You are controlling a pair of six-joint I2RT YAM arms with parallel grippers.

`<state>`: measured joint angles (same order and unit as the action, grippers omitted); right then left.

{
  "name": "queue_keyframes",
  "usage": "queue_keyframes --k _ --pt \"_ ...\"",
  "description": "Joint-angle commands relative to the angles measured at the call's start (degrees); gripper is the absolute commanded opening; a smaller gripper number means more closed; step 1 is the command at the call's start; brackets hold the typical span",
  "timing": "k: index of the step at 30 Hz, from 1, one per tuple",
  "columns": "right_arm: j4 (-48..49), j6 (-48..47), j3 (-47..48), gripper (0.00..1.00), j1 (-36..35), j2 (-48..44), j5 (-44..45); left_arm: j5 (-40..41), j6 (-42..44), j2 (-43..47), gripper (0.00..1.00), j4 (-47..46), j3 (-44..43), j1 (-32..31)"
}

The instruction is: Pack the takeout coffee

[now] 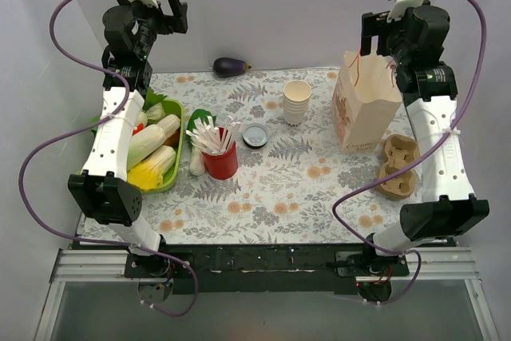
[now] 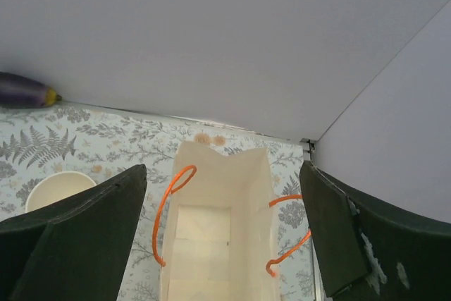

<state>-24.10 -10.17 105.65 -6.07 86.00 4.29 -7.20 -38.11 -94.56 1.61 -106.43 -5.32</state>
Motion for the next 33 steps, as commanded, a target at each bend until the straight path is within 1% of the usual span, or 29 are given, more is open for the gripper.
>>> queue_keyframes --k 1,2,4,5,6,7,8,9,10,12,13,15,16,17,19,21,23,27,28,29,32,33 --pt "1.68 0.51 4.13 0.97 -0.70 -0.12 -3.93 -3.86 2.33 0.34 0.98 3.57 1.57 0.05" --pt "2.90 -0.36 4.13 0.95 -0.88 -0.30 -7.25 -7.18 2.68 0.69 0.98 4.97 2.19 0.05" --pt "3.35 -2.82 4.66 0.92 -2.10 -0.56 -15.69 -11.15 3.21 2.71 0.98 6.65 4.38 0.05" --pt "3.18 -6.49 4.57 0.90 -2.63 -0.74 -19.81 -12.82 3.21 3.68 0.98 7.35 5.52 0.05" --pt "3.18 -8.35 4.22 0.89 -3.24 -0.83 -28.12 -16.23 3.21 4.64 0.98 7.53 8.06 0.05" --pt "3.27 -9.59 4.13 0.87 -5.77 -0.74 -30.11 -17.92 3.21 6.39 0.98 7.88 8.95 0.05" --pt "3.35 -10.04 4.30 0.86 -7.71 -0.39 -29.35 -19.41 3.21 7.11 0.98 9.02 9.66 0.05" --pt "1.09 -11.52 4.91 0.86 -9.47 1.52 -27.78 -21.87 2.87 7.72 0.98 9.64 10.19 0.05" --pt "-0.76 -12.67 7.62 0.86 -12.28 2.93 -27.85 -22.76 2.52 8.86 0.98 10.17 11.06 0.05" --pt "-7.50 -15.38 10.09 0.85 -14.49 7.40 -29.07 -24.69 2.16 10.18 0.98 11.40 12.21 0.05" --pt "-9.81 -16.01 11.85 0.85 -16.33 8.91 -29.17 -26.44 2.25 10.80 0.98 11.75 13.17 0.05" --pt "-13.50 -16.72 13.79 0.83 -18.01 12.16 -28.29 -27.34 2.16 12.29 0.98 12.98 13.97 -0.04" --pt "-16.48 -16.29 14.23 0.83 -18.71 15.14 -28.29 -27.34 2.25 12.73 0.98 13.24 14.41 -0.13" --pt "-17.73 -15.85 15.46 0.81 -18.89 16.73 -28.03 -27.43 2.77 13.87 0.98 13.68 15.45 -0.30" --pt "-20.97 -13.40 17.39 0.79 -19.42 21.48 -25.57 -26.03 6.89 14.75 0.98 14.39 16.25 -0.65" --pt "-23.09 -12.94 21.26 0.85 -19.51 25.60 -24.60 -23.40 9.44 15.55 0.98 15.27 17.13 -1.36" --pt "-23.37 -12.59 22.41 0.85 -19.51 27.29 -23.46 -20.50 11.64 15.64 0.98 16.14 17.14 -1.79" --pt "-21.26 -13.29 20.39 0.72 -19.51 28.26 -22.31 -18.81 14.90 16.25 0.98 17.46 17.57 -2.85" --pt "-21.25 -13.47 20.30 0.68 -19.42 28.52 -22.40 -18.90 15.51 16.34 0.98 17.64 17.49 -3.03" --pt "-21.52 -13.73 20.21 0.61 -19.51 28.79 -22.40 -18.90 16.13 16.25 0.98 18.08 17.49 -3.11" --pt "-21.78 -13.99 18.55 0.51 -19.51 29.32 -21.96 -18.64 16.22 15.82 0.98 17.99 17.14 -3.12" --pt "-21.52 -14.08 18.02 0.50 -19.42 29.40 -21.79 -18.64 16.22 15.64 0.98 17.99 17.14 -3.12"
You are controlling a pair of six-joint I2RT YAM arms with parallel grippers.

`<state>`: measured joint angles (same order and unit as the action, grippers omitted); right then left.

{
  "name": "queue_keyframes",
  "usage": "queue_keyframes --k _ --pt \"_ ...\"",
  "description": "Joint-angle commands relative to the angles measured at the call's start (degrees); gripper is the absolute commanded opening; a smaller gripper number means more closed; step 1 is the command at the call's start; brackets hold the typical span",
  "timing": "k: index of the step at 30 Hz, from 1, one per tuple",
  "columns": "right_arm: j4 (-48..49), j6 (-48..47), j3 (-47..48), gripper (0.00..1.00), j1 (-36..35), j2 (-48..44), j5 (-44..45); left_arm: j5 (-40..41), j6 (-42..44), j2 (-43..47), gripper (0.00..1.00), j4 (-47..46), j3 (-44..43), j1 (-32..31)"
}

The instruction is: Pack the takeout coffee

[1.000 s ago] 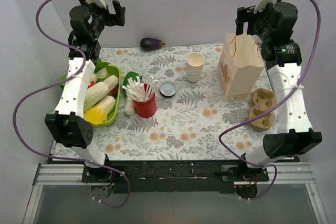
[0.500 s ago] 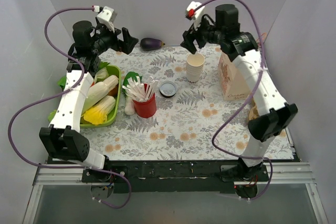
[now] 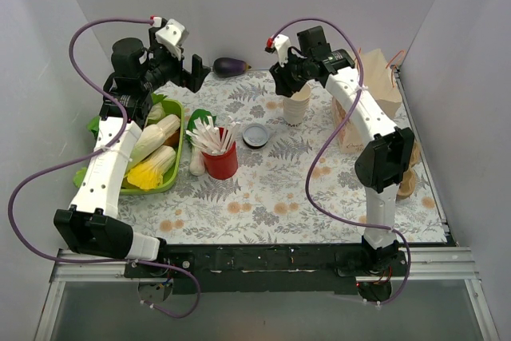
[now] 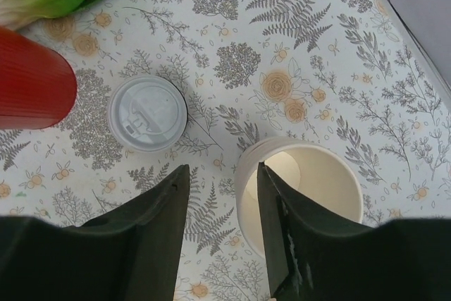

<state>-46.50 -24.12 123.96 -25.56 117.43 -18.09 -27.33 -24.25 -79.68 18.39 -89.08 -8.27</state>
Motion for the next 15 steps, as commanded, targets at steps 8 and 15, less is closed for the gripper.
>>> queue_keyframes --k 8,15 --pt "0.53 0.12 -1.79 0.48 0.25 -0.09 6.22 0.35 2.19 -0.39 0.98 1.29 -1.10 -0.16" --pt "-0.08 0.65 -3.11 0.44 0.60 0.26 6.75 0.26 2.10 -0.39 0.98 1.38 -0.40 -0.16"
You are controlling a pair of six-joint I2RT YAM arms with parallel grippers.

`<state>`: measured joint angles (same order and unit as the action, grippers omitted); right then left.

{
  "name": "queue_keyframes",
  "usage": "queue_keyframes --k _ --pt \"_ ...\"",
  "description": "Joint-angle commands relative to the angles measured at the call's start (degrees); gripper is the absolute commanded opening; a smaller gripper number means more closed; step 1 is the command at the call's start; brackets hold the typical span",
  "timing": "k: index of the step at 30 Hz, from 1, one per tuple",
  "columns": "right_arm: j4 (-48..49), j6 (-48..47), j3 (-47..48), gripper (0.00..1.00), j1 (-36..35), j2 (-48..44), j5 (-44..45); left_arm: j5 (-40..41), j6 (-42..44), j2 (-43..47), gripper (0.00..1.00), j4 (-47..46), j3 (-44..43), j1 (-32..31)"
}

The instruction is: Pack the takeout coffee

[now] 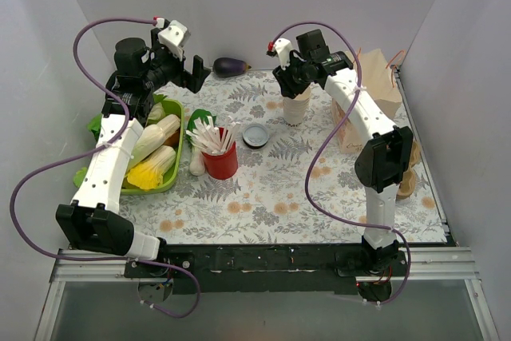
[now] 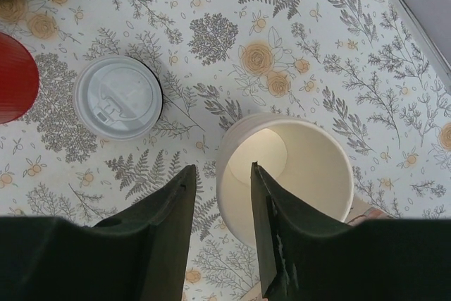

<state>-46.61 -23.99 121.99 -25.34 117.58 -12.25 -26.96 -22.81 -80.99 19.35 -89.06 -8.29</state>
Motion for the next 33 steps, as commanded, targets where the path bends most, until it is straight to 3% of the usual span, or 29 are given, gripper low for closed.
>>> queue_keyframes --k 1,12,26,33 --pt "-0.06 0.43 -1.41 0.45 0.38 0.11 0.83 -0.11 0.75 0.92 0.98 0.51 -0.33 -0.14" --pt "-0.59 1.22 -2.46 0.42 1.08 0.81 1.44 -0.11 0.83 0.57 0.98 0.42 -0.15 -0.14" --pt "-0.85 1.66 -2.55 0.23 1.96 1.16 1.18 -0.37 0.92 0.13 0.98 0.42 0.20 -0.14" --pt "-0.94 1.66 -2.64 0.20 2.05 0.28 1.09 -1.07 0.84 -0.13 0.98 0.42 0.11 -0.14"
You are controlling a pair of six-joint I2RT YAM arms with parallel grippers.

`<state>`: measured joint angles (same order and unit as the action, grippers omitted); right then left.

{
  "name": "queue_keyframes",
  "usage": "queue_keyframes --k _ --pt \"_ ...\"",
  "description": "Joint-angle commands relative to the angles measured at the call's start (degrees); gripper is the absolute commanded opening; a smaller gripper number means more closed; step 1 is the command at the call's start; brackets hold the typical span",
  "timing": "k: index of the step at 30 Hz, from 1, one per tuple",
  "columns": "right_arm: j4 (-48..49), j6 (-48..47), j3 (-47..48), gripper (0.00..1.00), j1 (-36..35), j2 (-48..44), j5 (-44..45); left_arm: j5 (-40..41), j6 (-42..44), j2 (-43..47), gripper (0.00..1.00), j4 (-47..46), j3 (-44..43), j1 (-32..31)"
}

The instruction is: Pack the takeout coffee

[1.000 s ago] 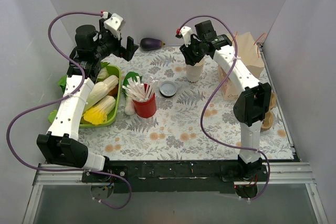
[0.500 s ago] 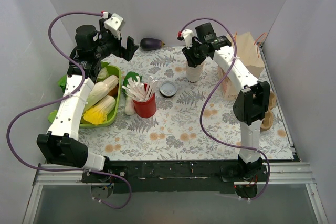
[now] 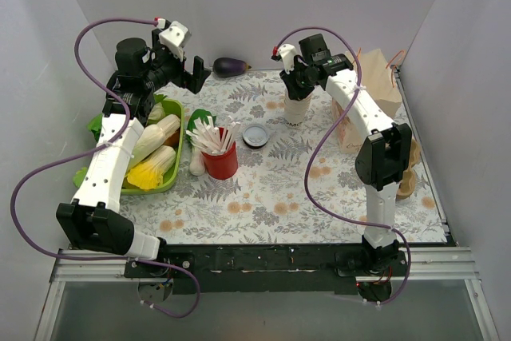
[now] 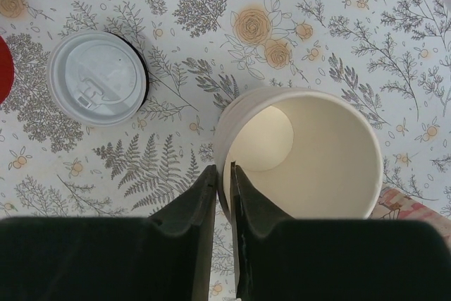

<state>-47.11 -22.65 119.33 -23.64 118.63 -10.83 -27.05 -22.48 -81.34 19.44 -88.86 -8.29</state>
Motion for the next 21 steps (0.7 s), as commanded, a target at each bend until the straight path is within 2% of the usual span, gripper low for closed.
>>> queue_keyframes --k 1,4,9,21 --pt "-0.44 0.24 -0.06 0.17 0.43 -0.85 -0.33 -0.99 0.59 0.22 0.98 0.33 0.09 -0.14" --pt "-0.17 -0.28 -0.24 0.08 0.35 -1.47 -0.59 -1.43 0.25 0.13 0.98 0.33 0.35 -0.14" --pt "0.70 -2.04 -1.20 0.02 0.35 -2.61 -0.25 -2.75 -0.46 -0.05 0.98 0.33 0.71 -0.14" --pt "2.98 -7.92 -3.48 0.01 0.17 -7.00 1.25 -5.03 -2.21 -0.22 0.98 0.42 1.49 -0.14"
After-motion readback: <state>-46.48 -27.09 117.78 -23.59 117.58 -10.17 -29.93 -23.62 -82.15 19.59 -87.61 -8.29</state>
